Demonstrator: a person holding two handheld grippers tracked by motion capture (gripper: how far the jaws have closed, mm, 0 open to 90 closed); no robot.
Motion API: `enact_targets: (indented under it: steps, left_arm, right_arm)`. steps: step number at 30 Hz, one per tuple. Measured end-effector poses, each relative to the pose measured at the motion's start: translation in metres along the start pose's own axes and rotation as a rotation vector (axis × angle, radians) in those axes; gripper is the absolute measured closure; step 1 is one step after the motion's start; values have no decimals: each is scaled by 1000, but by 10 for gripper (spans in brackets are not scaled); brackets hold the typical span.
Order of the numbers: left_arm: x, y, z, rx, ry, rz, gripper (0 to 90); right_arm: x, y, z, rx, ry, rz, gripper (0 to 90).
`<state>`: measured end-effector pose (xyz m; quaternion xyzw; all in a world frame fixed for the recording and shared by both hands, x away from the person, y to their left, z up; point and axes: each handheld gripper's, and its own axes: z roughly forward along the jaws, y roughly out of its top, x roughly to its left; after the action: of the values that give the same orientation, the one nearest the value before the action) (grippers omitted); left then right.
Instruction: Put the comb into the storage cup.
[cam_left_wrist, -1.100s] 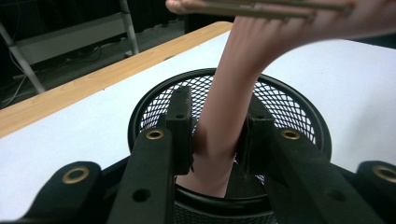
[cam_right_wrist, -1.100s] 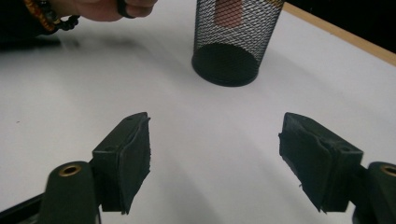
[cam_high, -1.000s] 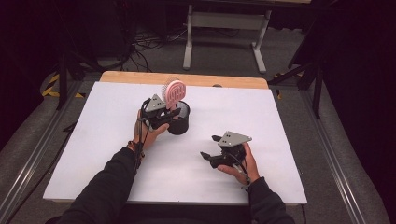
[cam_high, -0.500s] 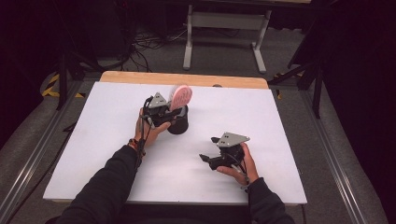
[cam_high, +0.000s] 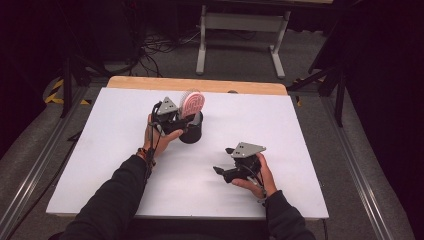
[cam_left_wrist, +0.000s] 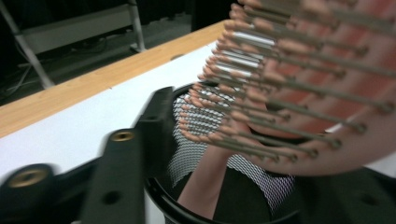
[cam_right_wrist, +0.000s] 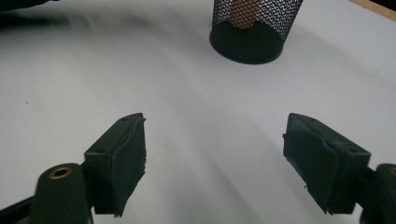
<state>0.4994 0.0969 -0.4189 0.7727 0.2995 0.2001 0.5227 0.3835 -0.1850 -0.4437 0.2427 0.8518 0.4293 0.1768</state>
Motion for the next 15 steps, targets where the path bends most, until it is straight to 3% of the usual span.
enact_targets:
  steps: [3, 6, 15]
  left_arm:
    - [-2, 4, 0, -12, 1, 10, 463]
    - [-4, 10, -1, -21, 30, 16, 332]
    - [-9, 23, -8, -72, -5, 60, 185]
  right_arm:
    - [0, 0, 0, 3, 2, 1, 219]
    - [0, 0, 0, 7, 0, 1, 218]
    - [-2, -1, -2, 8, -2, 3, 217]
